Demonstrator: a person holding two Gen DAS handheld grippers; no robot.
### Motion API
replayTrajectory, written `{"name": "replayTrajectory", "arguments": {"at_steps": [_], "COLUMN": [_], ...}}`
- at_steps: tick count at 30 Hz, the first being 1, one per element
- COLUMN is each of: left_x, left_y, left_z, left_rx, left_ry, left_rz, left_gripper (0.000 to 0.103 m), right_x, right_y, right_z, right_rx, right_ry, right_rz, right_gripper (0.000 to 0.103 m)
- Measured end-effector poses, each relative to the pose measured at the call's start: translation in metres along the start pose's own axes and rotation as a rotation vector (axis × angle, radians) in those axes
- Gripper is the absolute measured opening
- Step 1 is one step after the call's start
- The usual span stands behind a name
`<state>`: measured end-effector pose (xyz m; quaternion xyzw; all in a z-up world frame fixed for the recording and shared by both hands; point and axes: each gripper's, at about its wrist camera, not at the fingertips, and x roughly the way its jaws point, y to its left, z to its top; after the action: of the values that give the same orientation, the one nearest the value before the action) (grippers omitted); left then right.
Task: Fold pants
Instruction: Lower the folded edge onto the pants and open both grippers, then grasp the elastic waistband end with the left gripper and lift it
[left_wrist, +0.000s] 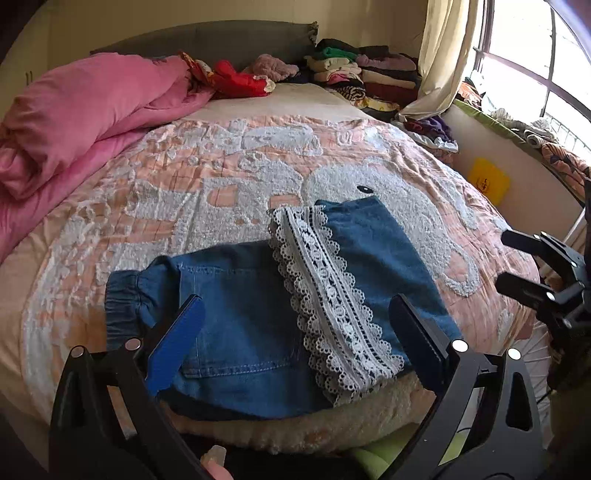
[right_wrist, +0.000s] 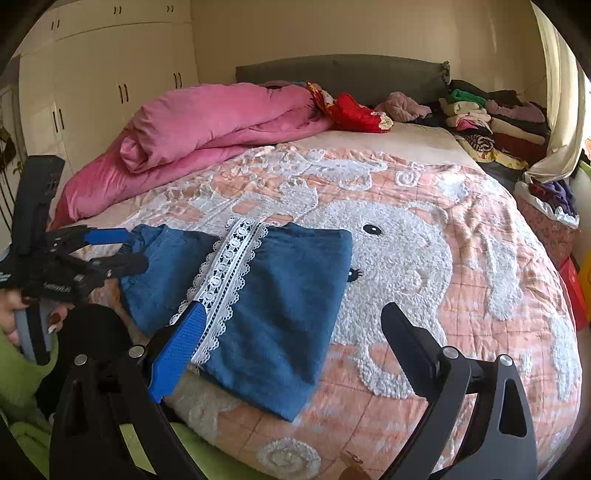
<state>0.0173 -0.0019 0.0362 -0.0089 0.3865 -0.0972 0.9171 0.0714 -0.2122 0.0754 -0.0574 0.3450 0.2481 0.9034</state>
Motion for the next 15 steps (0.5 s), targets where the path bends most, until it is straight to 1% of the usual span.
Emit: {"name": "replayTrajectory", "arguments": {"at_steps": [5, 6, 7, 8, 10, 15], "left_x": [0.009, 0.011, 0.015, 0.019, 0.026, 0.019], "left_y": [-0.008, -0.011, -0.015, -0.018, -0.019, -0.006], "left_z": [-0.009, -0.011, -0.014, -0.017, -0.023, -0.033], "left_rx": [0.005, 0.012, 0.020, 0.023, 0.011, -0.026], "left_ry": [0.032, 0.039, 0.054, 0.072, 0.105, 0.108], "left_rz": [-0.028, -0.034, -0.046, -0.058, -0.074, -0.041], "left_gripper": [0.093, 0.087, 0.078, 0.076, 0.076, 0.077], "right_x": [0.027, 0.035, 0.043, 0.047, 0.055, 0.073], "right_y": [0.000, 0.000, -0.001, 0.000, 0.004, 0.035], "right_z": [0.011, 0.015, 0.018, 0.021, 0.027, 0.049], "right_rx": [-0.011, -0.007, 0.003, 0.013, 0.024, -0.078], "right_ry": [0.030, 0.045, 0.060, 0.065, 0.072, 0.071], "right_rz": [0.003, 0.005, 0.013, 0.026, 0.075, 0.141], "right_gripper": [0.095, 0.095, 0.095, 0.095, 0.095, 0.095]}}
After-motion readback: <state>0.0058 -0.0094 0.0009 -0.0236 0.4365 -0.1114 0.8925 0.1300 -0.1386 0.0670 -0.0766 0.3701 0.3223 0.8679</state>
